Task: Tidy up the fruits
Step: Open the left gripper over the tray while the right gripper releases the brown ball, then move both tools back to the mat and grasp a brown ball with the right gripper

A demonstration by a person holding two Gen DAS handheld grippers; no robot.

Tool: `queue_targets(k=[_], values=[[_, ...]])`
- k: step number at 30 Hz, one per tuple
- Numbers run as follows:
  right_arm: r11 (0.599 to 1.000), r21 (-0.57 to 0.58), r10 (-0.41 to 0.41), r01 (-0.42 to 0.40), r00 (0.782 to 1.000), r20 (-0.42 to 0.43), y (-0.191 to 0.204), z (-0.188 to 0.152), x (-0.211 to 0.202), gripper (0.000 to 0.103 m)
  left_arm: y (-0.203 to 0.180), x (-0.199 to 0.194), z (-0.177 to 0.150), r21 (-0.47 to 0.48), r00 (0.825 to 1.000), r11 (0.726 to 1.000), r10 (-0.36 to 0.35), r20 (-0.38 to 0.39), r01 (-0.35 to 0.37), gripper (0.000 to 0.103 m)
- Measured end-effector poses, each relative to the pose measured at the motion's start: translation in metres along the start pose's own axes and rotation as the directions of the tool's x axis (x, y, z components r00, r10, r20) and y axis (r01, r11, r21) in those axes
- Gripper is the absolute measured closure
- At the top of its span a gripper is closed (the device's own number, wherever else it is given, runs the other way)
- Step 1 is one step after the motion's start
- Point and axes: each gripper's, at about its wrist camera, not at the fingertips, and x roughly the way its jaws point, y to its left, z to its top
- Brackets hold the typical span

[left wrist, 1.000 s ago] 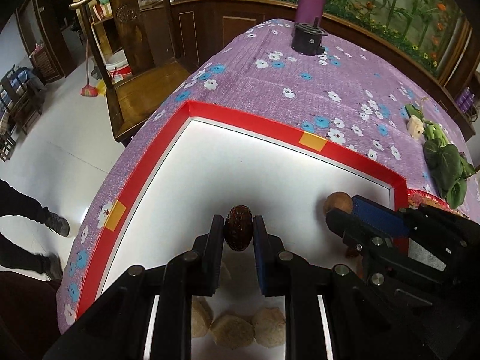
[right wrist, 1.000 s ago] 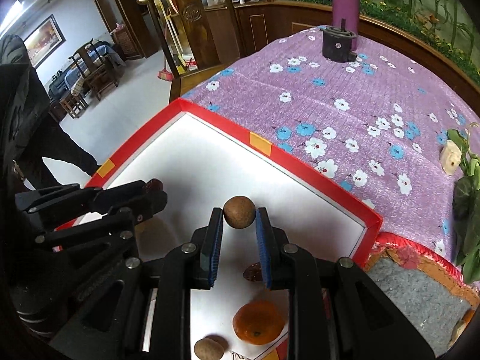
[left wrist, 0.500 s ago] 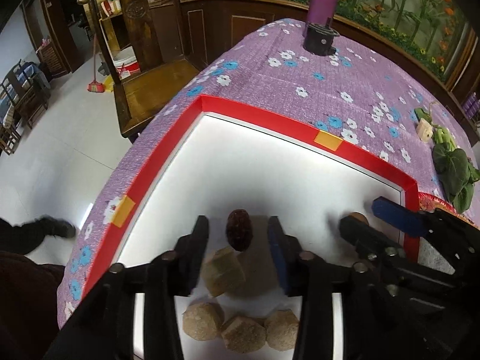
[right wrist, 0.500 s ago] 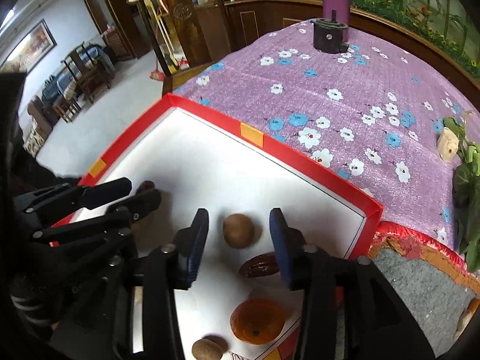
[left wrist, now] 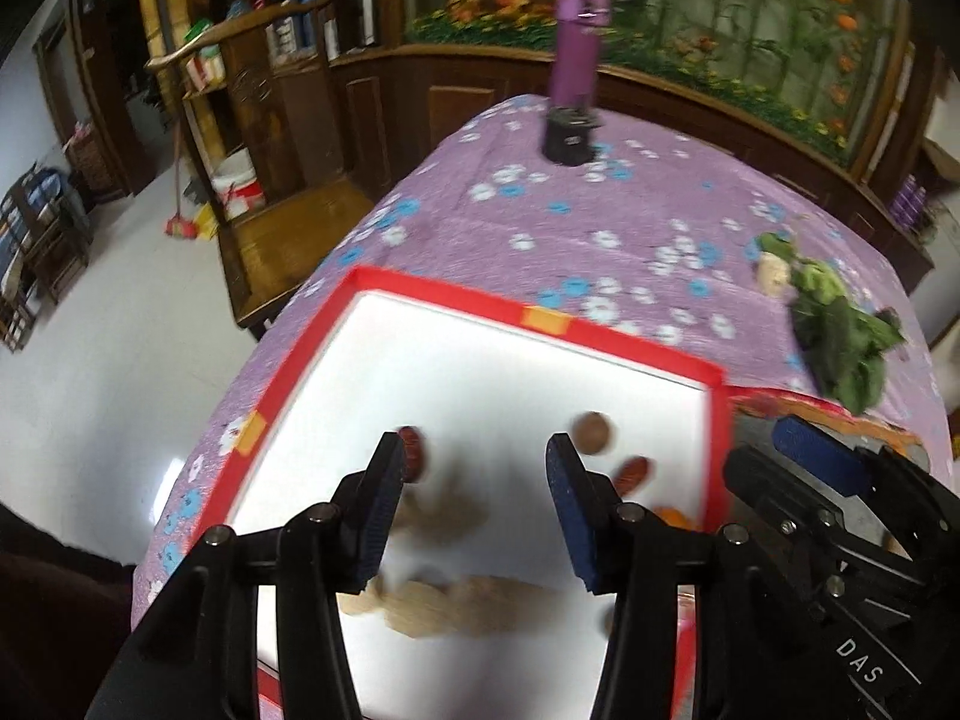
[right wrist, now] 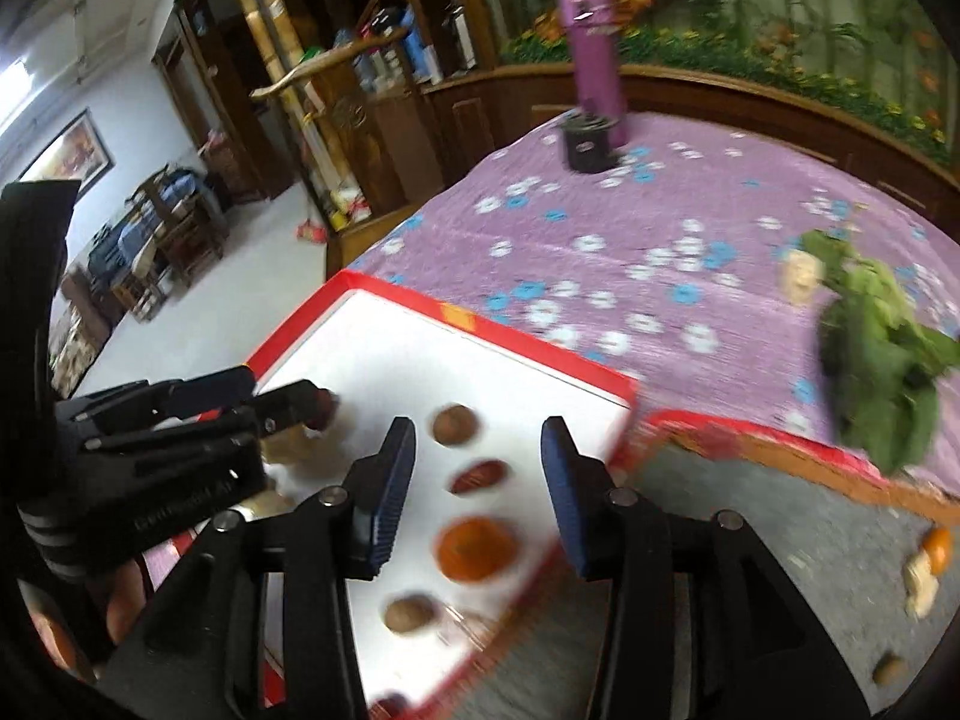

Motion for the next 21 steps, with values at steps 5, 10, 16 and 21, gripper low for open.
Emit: queue_targets(k=[5, 10, 16, 21], values=[[0.994, 0.069, -0.084, 0.081, 0.996, 0.037, -0.047, -0.037, -0.045, 0.058, -0.05, -0.007, -0.005, 0.086, 0.997, 0.994, -0.072, -0.004, 0.072, 0.052], [0.961, 0.166, -0.222, 0.219, 0.975, 0.001, -0.116, -0.095, -0.091, 0.058, -0.115, -0.003, -0.014, 0.19, 0.983, 0.964, -0.177, -0.055, 0.184, 0.052], [0.912, 0.27, -0.302, 0.308, 0.951, -0.065, -0.178, -0.136, -0.115, 0.058, -0.195, 0.007, -0.03, 0.309, 0.942, 0.891, -0.299, -0.149, 0.332, 0.052], [0.916, 0.269, -0.294, 0.299, 0.954, -0.06, -0.191, -0.136, -0.118, 0.058, -0.238, 0.014, -0.034, 0.381, 0.92, 0.838, -0.337, -0.203, 0.391, 0.052]])
